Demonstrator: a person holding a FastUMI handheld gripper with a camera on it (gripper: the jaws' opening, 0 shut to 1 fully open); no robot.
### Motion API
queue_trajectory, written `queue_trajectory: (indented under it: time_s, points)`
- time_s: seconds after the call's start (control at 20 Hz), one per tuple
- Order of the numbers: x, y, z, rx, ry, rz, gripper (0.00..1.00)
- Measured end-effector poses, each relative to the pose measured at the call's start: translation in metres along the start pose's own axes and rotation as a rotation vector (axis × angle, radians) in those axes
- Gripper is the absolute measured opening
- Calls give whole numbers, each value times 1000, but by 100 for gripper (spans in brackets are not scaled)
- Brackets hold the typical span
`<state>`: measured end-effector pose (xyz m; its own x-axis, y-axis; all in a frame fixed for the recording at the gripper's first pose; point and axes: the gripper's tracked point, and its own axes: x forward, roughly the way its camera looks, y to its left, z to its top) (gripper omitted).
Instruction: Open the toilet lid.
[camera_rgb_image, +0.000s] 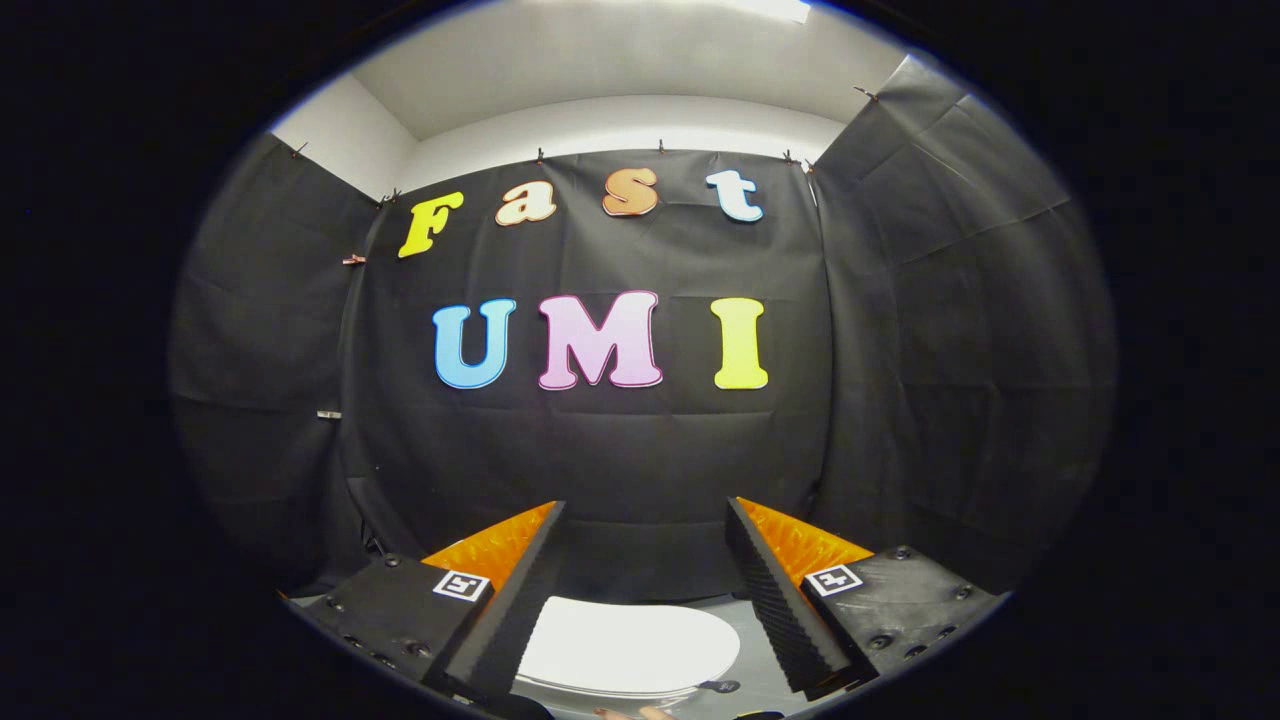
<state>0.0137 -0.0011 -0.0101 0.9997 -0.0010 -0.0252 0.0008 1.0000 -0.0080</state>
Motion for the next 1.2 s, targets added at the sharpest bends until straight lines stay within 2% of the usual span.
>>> queue_trajectory:
  time_s: [0.2,0.55,1.2]
  points:
    - [3,-12,-5,17,-1,-24,99]
    - [18,-64,-28,149,14,-96,99]
    - [49,-184,-175,423,234,-270,99]
